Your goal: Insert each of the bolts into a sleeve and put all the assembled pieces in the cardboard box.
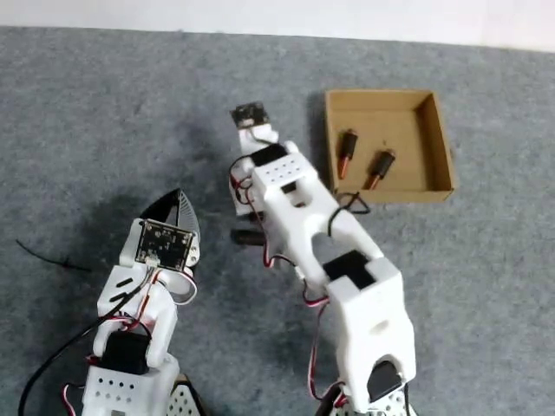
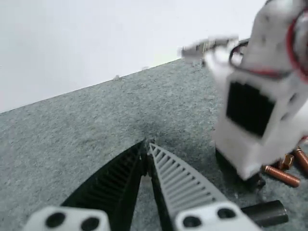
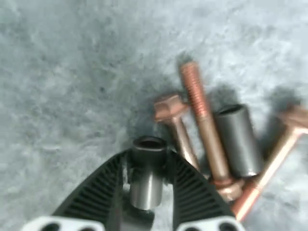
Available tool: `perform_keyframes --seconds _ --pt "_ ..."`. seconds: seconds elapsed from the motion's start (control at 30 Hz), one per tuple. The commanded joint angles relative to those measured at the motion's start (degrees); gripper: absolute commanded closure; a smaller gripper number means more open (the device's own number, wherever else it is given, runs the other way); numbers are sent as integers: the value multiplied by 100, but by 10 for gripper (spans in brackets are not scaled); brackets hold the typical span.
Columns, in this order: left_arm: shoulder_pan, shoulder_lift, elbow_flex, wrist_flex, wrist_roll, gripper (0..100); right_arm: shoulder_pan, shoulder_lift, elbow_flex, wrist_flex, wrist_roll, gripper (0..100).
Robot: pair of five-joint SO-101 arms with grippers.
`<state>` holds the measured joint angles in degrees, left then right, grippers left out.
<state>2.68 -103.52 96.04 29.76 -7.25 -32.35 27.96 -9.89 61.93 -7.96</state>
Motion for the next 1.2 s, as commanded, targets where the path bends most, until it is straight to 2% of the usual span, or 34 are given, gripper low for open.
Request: perform_keyframes --seconds 0.0,0.2,0.4,0.67,0.87,1.0,1.17 --pt "-13 -31 119 -114 44 993 224 -769 189 -13 -9 994" --pt "-13 -31 119 -114 44 993 541 -1385 769 -426 -9 994" --pt "-13 -31 119 -114 44 993 523 -2387 1789 -963 -9 994" --pt "-13 -31 119 -114 44 993 541 -3802 3705 -2519 0 994" --pt "-13 -31 119 -114 44 993 541 -4593 4963 -3811 598 994" --pt "-13 -31 119 -114 44 993 549 -5156 5886 -4848 738 994" --pt "-13 -31 119 -114 44 993 549 -5807 6659 -5569 809 994"
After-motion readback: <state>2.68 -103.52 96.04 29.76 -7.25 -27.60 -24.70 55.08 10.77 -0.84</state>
